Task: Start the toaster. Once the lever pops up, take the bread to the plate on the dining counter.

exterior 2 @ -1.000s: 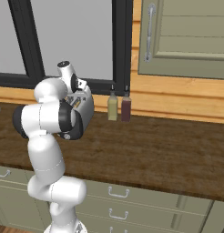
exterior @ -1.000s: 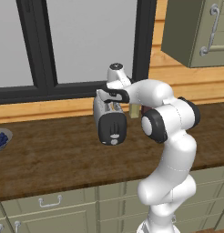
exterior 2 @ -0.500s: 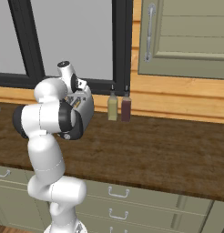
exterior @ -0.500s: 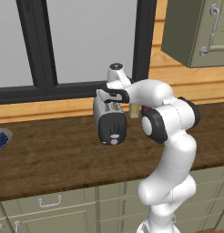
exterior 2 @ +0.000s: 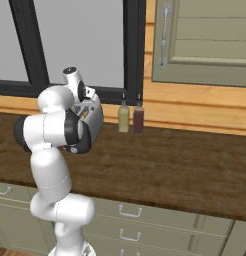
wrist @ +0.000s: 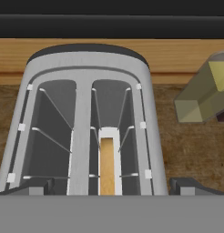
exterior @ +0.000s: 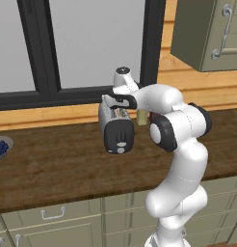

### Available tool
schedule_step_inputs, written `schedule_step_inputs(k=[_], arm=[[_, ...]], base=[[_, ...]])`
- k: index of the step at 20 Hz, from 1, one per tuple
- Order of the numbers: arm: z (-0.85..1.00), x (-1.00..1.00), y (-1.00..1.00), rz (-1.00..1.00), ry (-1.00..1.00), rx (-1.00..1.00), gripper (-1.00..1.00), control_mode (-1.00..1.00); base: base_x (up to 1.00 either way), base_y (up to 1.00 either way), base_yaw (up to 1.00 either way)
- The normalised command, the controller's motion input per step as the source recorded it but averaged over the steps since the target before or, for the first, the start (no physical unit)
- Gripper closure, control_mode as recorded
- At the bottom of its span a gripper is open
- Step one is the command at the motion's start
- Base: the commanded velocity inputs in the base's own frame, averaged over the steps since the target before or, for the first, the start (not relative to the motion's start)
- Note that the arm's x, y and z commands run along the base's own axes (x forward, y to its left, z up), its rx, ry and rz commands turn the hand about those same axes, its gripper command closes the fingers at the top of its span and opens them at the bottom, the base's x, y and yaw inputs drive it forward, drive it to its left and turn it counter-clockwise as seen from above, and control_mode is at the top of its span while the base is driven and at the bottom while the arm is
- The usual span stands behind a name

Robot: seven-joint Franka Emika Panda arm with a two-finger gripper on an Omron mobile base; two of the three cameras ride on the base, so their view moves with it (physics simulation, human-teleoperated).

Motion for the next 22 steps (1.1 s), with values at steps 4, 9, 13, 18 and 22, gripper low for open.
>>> schedule_step_inputs(k=[4,9,13,18,22], arm=[[0.00,0.00,0.00,0.00,0.00,0.00,-1.00,-1.00],[0.00,0.00,0.00,0.00,0.00,0.00,-1.00,-1.00],[0.00,0.00,0.00,0.00,0.00,0.00,-1.00,-1.00],[0.00,0.00,0.00,0.00,0.00,0.00,-1.00,-1.00],[0.00,0.00,0.00,0.00,0.00,0.00,-1.00,-1.00]], base=[[0.00,0.00,0.00],[0.00,0.00,0.00],[0.00,0.00,0.00],[0.00,0.00,0.00],[0.00,0.00,0.00]])
